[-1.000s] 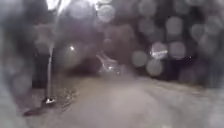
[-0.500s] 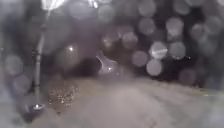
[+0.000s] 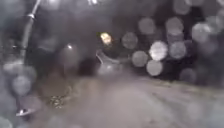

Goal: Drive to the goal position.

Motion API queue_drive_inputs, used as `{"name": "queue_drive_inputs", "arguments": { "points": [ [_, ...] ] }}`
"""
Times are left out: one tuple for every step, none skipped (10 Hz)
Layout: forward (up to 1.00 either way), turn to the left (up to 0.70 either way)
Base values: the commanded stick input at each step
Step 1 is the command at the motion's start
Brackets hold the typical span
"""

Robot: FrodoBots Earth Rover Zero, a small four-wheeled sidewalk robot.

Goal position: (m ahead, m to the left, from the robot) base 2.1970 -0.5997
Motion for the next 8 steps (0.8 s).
{"name": "queue_drive_inputs", "arguments": {
  "points": [
    [0.7, 0.0],
    [0.7, 0.0],
    [0.7, 0.0],
    [0.7, 0.0],
    [0.7, 0.0],
    [0.7, 0.0],
    [0.7, 0.0],
    [0.7, 0.0]
  ]
}}
